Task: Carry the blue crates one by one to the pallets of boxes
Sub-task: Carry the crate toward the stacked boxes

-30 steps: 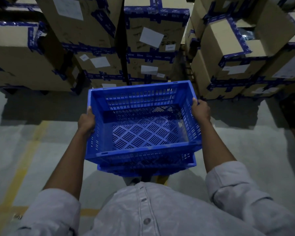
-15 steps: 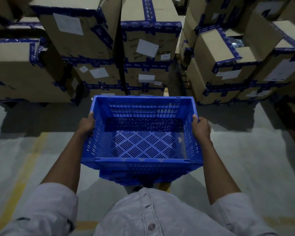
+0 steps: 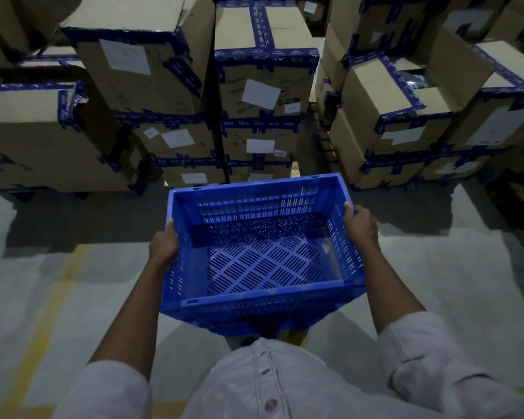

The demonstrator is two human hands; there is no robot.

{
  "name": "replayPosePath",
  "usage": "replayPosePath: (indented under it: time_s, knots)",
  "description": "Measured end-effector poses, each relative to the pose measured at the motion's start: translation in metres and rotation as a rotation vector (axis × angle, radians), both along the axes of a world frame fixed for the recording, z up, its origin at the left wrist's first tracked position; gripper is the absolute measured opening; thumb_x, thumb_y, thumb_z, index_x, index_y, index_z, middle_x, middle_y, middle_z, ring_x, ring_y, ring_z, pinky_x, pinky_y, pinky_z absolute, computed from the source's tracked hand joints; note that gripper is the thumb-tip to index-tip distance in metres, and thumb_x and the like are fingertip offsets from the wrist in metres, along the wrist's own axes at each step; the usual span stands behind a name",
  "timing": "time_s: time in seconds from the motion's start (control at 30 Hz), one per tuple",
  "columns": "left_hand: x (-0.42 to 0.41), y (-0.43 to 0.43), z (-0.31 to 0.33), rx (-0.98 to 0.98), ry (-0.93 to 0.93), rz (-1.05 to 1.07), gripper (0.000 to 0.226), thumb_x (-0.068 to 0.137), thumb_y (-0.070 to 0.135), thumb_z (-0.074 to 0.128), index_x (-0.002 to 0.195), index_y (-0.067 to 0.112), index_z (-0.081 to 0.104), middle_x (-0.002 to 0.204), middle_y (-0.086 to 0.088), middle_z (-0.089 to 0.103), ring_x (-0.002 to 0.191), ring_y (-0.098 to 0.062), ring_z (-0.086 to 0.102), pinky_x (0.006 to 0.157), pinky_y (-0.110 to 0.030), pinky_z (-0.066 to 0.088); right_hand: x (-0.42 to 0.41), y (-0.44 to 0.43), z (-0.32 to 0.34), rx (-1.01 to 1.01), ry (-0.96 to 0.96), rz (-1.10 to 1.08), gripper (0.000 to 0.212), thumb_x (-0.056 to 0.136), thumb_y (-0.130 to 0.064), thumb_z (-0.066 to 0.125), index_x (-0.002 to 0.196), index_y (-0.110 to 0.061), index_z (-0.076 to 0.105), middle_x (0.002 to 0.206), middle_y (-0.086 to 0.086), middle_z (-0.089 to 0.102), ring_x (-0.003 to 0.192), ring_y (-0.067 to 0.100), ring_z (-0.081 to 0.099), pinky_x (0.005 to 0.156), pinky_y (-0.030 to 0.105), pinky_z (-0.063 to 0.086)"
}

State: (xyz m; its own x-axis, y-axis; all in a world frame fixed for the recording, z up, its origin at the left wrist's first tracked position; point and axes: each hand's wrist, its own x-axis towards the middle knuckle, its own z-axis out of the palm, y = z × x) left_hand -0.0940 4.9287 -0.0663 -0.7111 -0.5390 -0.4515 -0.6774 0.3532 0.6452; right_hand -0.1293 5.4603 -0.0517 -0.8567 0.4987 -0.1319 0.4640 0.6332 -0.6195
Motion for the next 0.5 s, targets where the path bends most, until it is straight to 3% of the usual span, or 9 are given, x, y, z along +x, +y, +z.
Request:
replayPosePath:
  time_s: [0.2, 0.33, 0.43, 0.5]
  knots:
    - [-0.014, -0.013, -0.020, -0.045, -0.018, -0.003, 0.122, 0.083, 0.109, 0.025, 0.121, 0.003, 0.072, 0.107, -0.024, 0.079, 0.084, -0.045, 0.079, 0.071, -0.055, 0.066, 0.009, 0.000, -0.003, -0.012, 0.006, -0.024, 0.067, 0.111, -0.069, 0.038, 0.126, -0.013, 0.071, 0.115, 0.017, 0.072, 0.093, 0.033, 0.062, 0.074, 0.041, 0.047]
    - [-0.003, 0.010, 0.006, -0.100, -0.030, -0.004, 0.110, 0.101, 0.095, 0.024, 0.130, 0.000, 0.070, 0.120, -0.027, 0.075, 0.097, -0.046, 0.075, 0.079, -0.052, 0.060, 0.009, 0.000, -0.001, 0.007, 0.003, -0.024, 0.064, 0.111, -0.066, 0.038, 0.126, -0.013, 0.071, 0.114, 0.017, 0.072, 0.096, 0.037, 0.065, 0.076, 0.042, 0.049]
    - [0.000, 0.012, 0.001, -0.114, -0.027, 0.011, 0.116, 0.095, 0.100, 0.019, 0.130, 0.002, 0.071, 0.121, -0.027, 0.075, 0.100, -0.047, 0.075, 0.092, -0.059, 0.064, 0.007, 0.003, -0.003, 0.030, 0.005, -0.022, 0.066, 0.111, -0.067, 0.037, 0.126, -0.013, 0.071, 0.116, 0.018, 0.073, 0.100, 0.039, 0.067, 0.078, 0.044, 0.052]
    - [-0.001, 0.008, -0.004, -0.128, -0.032, 0.015, 0.119, 0.092, 0.102, 0.017, 0.128, 0.003, 0.072, 0.119, -0.026, 0.076, 0.098, -0.046, 0.075, 0.093, -0.063, 0.065, 0.007, 0.003, -0.004, 0.038, 0.000, -0.016, 0.066, 0.111, -0.067, 0.037, 0.128, -0.012, 0.071, 0.116, 0.018, 0.073, 0.096, 0.037, 0.065, 0.077, 0.043, 0.050]
